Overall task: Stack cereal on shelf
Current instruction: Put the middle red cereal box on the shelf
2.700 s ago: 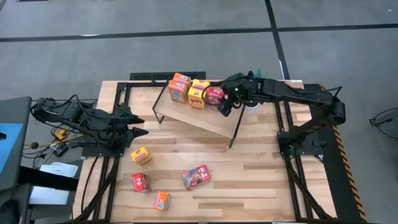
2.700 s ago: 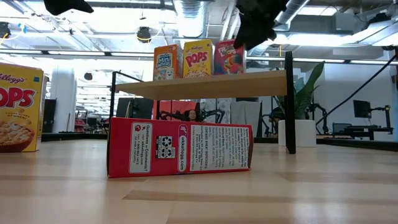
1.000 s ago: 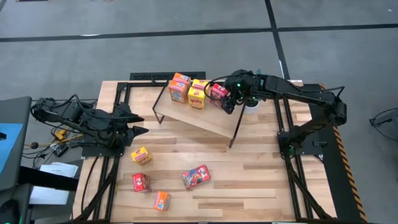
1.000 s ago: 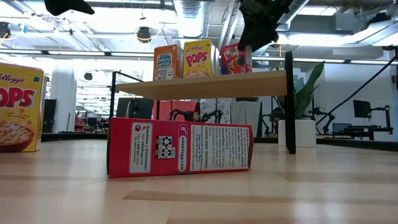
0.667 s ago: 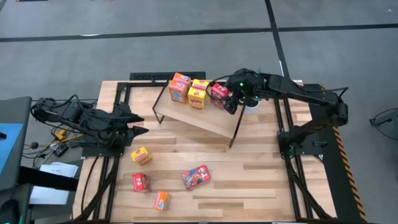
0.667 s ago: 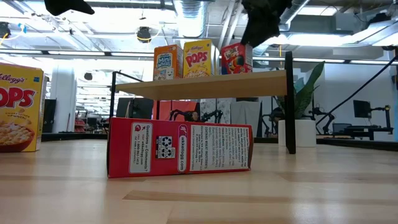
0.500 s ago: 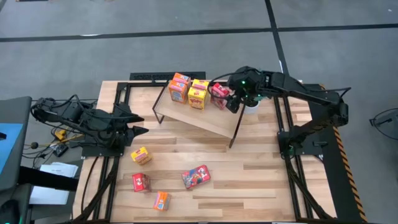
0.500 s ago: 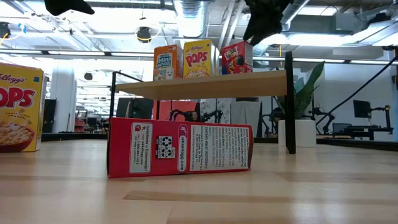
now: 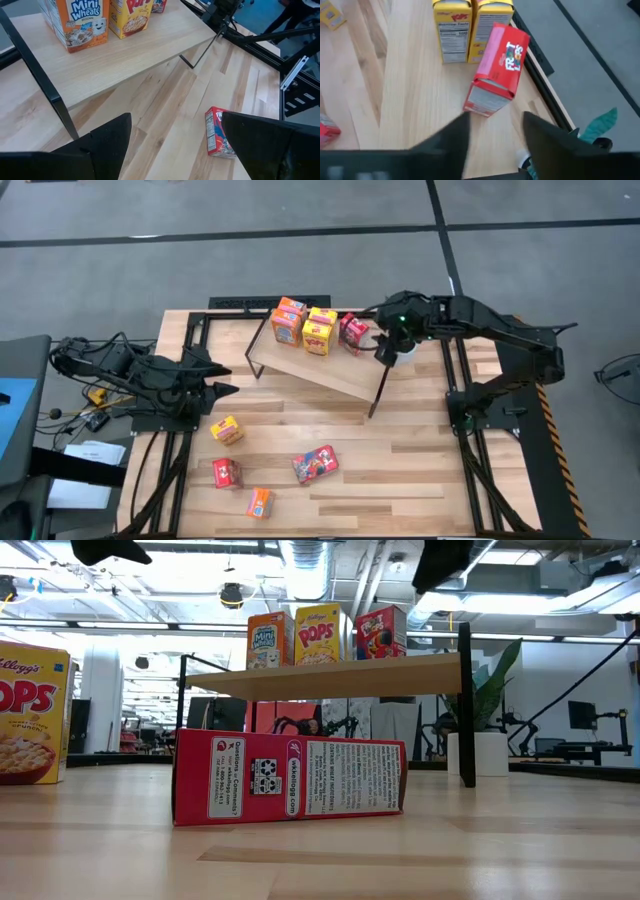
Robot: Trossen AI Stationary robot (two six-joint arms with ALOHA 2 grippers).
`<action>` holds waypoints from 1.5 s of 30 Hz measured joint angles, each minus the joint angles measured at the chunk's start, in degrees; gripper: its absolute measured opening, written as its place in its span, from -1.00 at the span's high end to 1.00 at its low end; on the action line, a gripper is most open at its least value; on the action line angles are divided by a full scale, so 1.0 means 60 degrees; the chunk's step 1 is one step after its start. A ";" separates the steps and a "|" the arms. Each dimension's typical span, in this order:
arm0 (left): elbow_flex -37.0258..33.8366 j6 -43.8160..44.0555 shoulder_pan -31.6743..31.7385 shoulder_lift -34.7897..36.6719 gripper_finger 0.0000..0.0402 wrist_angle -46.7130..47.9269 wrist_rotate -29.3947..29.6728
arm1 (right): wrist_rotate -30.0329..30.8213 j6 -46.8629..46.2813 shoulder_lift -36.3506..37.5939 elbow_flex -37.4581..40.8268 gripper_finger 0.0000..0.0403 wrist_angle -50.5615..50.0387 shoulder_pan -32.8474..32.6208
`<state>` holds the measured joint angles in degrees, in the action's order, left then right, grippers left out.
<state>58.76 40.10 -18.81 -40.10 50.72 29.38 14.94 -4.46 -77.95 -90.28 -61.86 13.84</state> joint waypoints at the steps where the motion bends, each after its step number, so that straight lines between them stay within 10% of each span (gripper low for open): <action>1: 0.0000 0.0000 0.0000 -0.0002 -0.50 0.0003 0.0029 | 0.0000 0.0003 0.0005 0.0000 0.29 0.0000 0.0008; 6: 0.0000 0.0000 -0.0002 -0.0004 -0.50 0.0002 0.0148 | 0.0000 0.0366 -0.0008 0.0093 0.92 0.0283 0.0024; 45: 0.0000 0.0007 -0.0001 -0.0001 -0.50 0.0233 0.0290 | -0.0259 0.0399 0.0024 0.2000 0.75 0.2346 0.0880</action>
<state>58.76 40.14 -18.82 -40.11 52.12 31.11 13.39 -2.07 -77.81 -78.28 -47.78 19.11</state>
